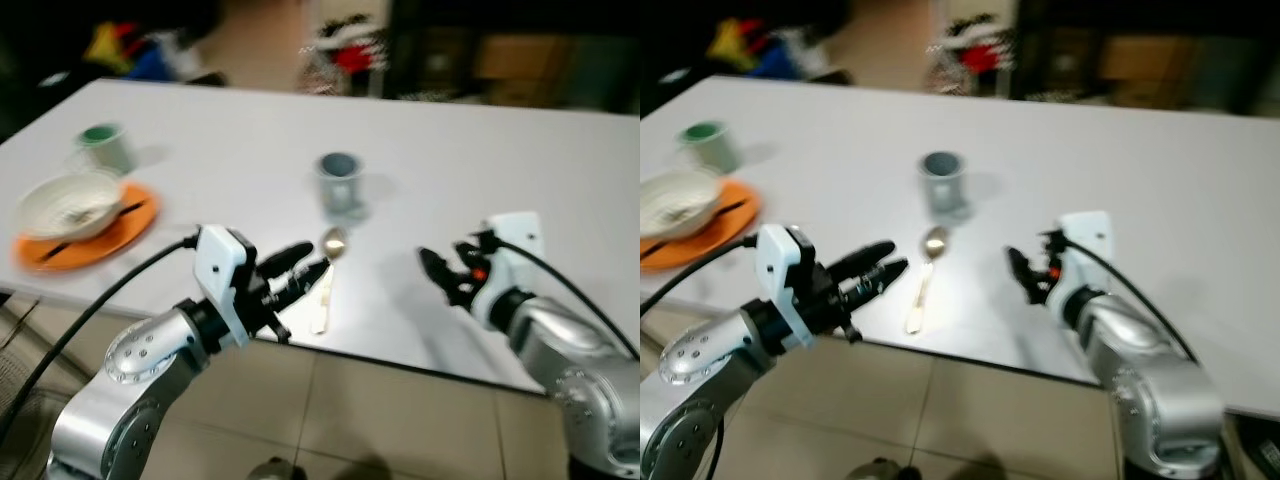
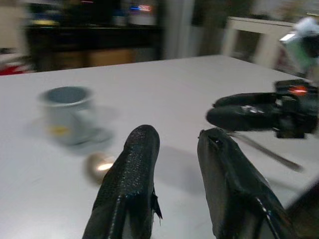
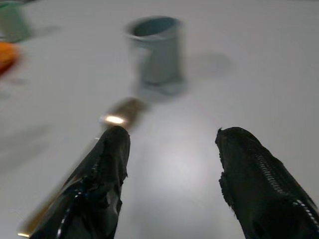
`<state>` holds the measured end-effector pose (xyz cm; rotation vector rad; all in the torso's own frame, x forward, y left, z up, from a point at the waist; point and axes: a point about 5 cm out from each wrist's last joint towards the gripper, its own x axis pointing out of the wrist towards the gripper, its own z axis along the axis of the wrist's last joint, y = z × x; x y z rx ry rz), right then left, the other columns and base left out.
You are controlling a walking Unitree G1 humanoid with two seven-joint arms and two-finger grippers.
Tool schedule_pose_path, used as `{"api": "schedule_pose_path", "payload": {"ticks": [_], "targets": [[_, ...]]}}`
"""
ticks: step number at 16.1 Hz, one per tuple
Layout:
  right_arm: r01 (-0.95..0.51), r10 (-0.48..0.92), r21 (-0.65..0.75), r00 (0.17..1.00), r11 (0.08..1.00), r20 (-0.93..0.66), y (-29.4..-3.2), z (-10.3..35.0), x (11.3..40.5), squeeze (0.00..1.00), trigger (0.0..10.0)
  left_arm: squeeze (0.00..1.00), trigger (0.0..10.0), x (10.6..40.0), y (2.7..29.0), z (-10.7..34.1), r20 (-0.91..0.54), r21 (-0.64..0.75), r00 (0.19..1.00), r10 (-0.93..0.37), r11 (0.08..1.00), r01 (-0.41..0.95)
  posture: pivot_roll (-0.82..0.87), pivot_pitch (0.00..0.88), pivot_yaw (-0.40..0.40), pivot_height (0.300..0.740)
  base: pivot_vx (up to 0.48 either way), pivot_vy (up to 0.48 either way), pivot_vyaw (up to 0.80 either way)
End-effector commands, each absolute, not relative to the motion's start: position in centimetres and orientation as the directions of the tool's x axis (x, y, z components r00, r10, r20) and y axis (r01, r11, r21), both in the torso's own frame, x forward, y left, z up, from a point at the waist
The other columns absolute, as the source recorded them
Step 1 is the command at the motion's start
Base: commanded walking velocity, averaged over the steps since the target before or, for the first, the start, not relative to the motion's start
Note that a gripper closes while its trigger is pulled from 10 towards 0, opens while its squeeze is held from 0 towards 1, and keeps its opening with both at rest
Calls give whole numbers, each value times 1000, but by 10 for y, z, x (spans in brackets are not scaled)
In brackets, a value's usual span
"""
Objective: Setting the table
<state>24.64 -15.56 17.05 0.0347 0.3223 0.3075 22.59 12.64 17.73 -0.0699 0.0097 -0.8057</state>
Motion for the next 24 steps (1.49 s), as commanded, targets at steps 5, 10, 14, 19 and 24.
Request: {"api": "schedule_pose_path", "payload": {"ticks": [5,10,14,19,24], "targets": [[-379,391,93,894,921,-220,-136,173,242,1000,10000,0,10000,232,134,176,-18,1,800,-600,800,600,74,0,75,740,0,0,800],[-463,467,67,865,884,-183,-131,173,233,1000,10000,0,10000,232,138,170,-42,12,862,-505,863,506,70,0,78,740,0,0,800],[-459,453,1,875,888,-173,-135,171,234,1000,10000,0,10000,237,137,167,-70,33,891,-448,892,451,73,0,75,740,0,0,800],[-384,385,39,907,923,-171,-143,161,234,1000,10000,0,10000,240,143,164,-89,58,921,-378,921,384,76,0,72,740,0,0,800],[-408,411,50,897,911,-162,-141,158,232,1000,10000,0,10000,238,138,165,-83,54,925,-372,925,377,86,0,62,740,0,0,800]]}}
